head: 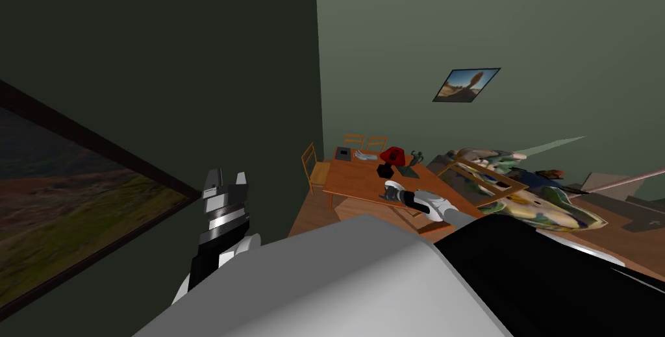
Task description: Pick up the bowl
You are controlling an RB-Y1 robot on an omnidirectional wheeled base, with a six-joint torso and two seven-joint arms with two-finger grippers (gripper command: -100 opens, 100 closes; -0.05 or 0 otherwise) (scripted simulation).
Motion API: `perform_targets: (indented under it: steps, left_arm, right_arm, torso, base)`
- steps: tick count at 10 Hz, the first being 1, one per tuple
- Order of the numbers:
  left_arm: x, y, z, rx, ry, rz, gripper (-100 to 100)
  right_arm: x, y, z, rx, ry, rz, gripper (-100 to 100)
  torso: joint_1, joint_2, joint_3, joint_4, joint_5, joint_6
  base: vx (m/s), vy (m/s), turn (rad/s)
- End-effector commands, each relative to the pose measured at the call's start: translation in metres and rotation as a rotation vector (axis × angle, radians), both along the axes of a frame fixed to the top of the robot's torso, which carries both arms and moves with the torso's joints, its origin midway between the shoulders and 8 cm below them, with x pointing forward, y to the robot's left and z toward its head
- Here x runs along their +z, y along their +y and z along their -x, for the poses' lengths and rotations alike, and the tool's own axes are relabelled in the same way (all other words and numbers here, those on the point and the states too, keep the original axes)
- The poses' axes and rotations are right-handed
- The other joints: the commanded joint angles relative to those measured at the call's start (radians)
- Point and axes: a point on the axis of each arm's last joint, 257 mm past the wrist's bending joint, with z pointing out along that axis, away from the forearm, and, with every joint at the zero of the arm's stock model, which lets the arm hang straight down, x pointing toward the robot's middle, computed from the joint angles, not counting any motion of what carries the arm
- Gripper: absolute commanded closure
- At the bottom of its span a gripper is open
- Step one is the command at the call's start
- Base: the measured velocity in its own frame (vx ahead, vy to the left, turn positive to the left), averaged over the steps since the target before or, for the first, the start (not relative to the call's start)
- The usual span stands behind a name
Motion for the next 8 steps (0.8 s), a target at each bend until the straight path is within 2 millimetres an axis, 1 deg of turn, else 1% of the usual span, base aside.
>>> perform_targets:
  steps: [1,2,3,5,6,7,8]
  left_arm:
    - [0.000,0.000,0.000,0.000,0.000,0.000,0]
    - [0.000,0.000,0.000,0.000,0.000,0.000,0]
    - [0.000,0.000,0.000,0.000,0.000,0.000,0]
    - [0.000,0.000,0.000,0.000,0.000,0.000,0]
    - [0.000,0.000,0.000,0.000,0.000,0.000,0]
    - [0.000,0.000,0.000,0.000,0.000,0.000,0]
    - [0.000,0.000,0.000,0.000,0.000,0.000,0]
  right_arm:
    - [-0.004,-0.013,0.009,0.004,0.027,0.032,-100]
    - [-0.010,-0.032,0.026,0.016,0.075,0.084,-100]
    - [-0.014,-0.043,0.040,0.038,0.116,0.124,-100]
    - [-0.015,-0.049,0.043,0.028,0.123,0.132,-100]
    - [-0.019,-0.066,0.061,0.040,0.169,0.175,-100]
    - [-0.019,-0.066,0.061,0.040,0.169,0.175,-100]
    - [-0.022,-0.079,0.076,0.055,0.211,0.210,-100]
  torso:
    - [0.000,0.000,0.000,0.000,0.000,0.000]
    - [0.000,0.000,0.000,0.000,0.000,0.001]
    - [0.000,0.000,0.000,0.000,0.000,0.000]
    - [-0.001,0.000,0.000,0.000,0.000,0.001]
    - [0.000,0.000,0.000,0.000,0.000,0.001]
    - [0.000,0.000,0.000,0.000,0.000,0.000]
    - [0.000,0.000,0.000,0.000,0.000,0.001]
  base:
    - [0.009,-0.027,0.076]
    - [0.006,-0.029,0.124]
    - [0.007,-0.051,0.203]
    - [0.008,-0.034,0.019]
    - [0.005,-0.022,0.114]
    - [0.006,-0.028,0.077]
    - [0.007,-0.035,0.141]
